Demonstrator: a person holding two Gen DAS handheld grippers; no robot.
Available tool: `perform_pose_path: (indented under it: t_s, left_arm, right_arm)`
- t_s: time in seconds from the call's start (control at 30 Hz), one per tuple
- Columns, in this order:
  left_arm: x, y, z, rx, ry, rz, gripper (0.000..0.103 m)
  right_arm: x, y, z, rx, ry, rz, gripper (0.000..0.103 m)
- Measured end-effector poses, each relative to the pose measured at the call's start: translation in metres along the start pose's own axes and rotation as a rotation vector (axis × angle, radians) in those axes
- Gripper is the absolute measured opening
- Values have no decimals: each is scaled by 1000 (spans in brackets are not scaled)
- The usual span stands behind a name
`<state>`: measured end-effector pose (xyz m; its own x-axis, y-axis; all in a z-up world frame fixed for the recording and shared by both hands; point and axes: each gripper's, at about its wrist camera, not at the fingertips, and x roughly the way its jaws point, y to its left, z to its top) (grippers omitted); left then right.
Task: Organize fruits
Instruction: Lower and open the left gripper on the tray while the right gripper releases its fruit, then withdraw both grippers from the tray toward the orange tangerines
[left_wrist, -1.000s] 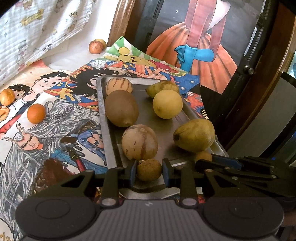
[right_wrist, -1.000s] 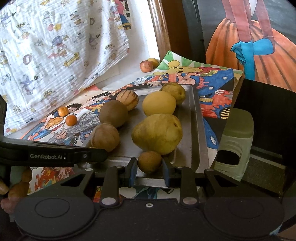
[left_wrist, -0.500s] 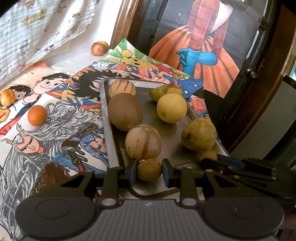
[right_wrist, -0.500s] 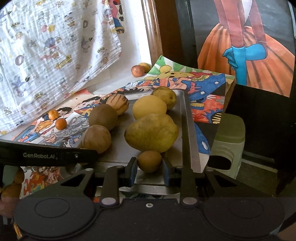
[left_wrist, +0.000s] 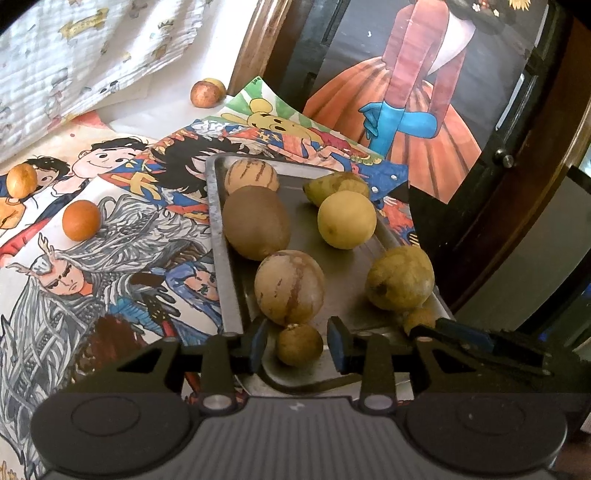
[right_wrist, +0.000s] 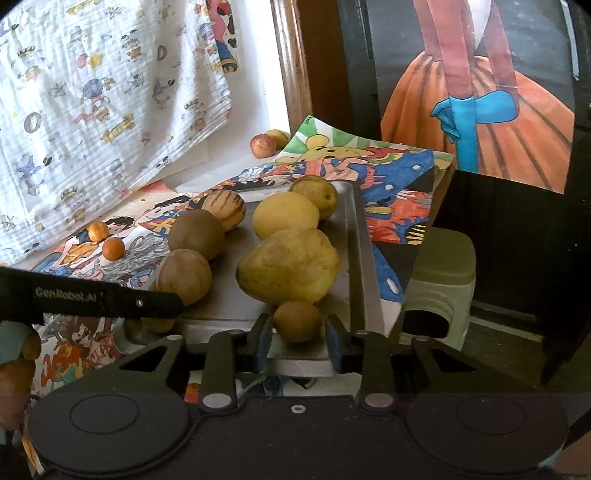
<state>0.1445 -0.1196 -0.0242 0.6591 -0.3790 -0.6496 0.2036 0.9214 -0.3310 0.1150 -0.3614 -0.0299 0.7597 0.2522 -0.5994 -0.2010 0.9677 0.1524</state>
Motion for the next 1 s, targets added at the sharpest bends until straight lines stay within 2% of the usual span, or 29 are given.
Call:
perform_pose_path:
  t_s: [0.2, 0.3, 0.37, 0.4, 0.5, 0.63, 0.67, 0.77, 1.0]
  left_arm:
    - [-9, 2, 0, -28, -21, -15, 51]
    - [-16, 2, -1, -32, -38, -21, 61]
    - [-22, 1, -2, -33, -54, -7, 73]
    - [-24, 2, -3, -35, -59, -7, 75]
    - [-32, 5, -4, -53, -74, -11, 84]
    - [-42, 6, -7, -47, -100, 22, 103]
    - [-45, 5, -8, -36, -111, 39, 102]
    - [-53, 4, -10, 1, -131, 83, 102]
    - [-74, 7, -17, 22, -163, 137, 103]
  right_arm:
    - [-16, 1, -6, 3, -46, -13, 47]
    - [-22, 3, -8, 7, -56, -20, 53]
    - [-26, 3, -11, 16, -61, -24, 57]
    - [-29, 3, -12, 24, -64, -24, 59]
    - [-36, 3, -15, 43, -75, -29, 69]
    - [-46, 5, -17, 66, -93, -30, 88]
    - [-49, 6, -18, 72, -97, -26, 94]
    - [-58, 11, -18, 80, -113, -16, 102]
    - [-71, 26, -17, 71, -121, -24, 102]
